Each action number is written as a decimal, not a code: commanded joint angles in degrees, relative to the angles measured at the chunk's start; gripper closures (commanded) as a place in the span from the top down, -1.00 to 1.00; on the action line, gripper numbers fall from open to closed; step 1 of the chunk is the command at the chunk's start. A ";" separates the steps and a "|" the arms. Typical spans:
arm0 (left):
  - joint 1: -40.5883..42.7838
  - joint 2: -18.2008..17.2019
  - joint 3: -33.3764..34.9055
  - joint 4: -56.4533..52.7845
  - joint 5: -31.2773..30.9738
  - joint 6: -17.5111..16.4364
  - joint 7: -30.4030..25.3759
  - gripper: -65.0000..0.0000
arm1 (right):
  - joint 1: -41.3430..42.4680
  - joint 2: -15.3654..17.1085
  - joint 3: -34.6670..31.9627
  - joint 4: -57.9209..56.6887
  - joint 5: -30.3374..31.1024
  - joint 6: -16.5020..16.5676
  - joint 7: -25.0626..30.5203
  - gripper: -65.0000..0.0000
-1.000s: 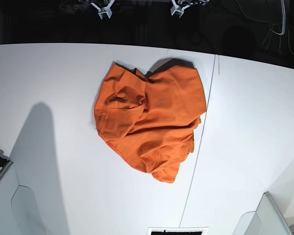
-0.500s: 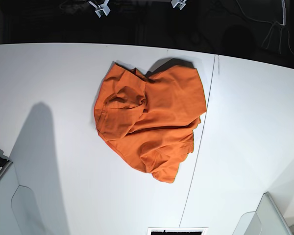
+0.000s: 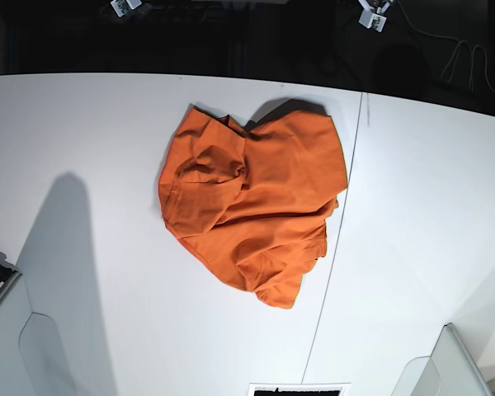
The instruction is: Layout the t-shirt on the table in an organized manner, then fold the t-shirt properly
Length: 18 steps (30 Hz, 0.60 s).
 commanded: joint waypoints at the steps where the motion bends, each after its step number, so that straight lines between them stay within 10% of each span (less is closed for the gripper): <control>1: 1.84 -1.01 -1.14 2.56 -1.64 -0.80 -0.92 -0.38 | -2.25 1.62 0.20 3.41 1.49 0.90 0.44 -0.25; 9: 10.73 -6.36 -10.36 19.26 -11.65 -0.80 1.07 -0.38 | -8.02 7.87 2.78 24.44 6.16 0.90 0.24 -0.25; 18: 12.13 -17.68 -14.99 32.68 -22.60 -0.80 4.66 0.01 | 6.54 5.95 7.08 30.73 12.46 -0.02 -0.42 -0.24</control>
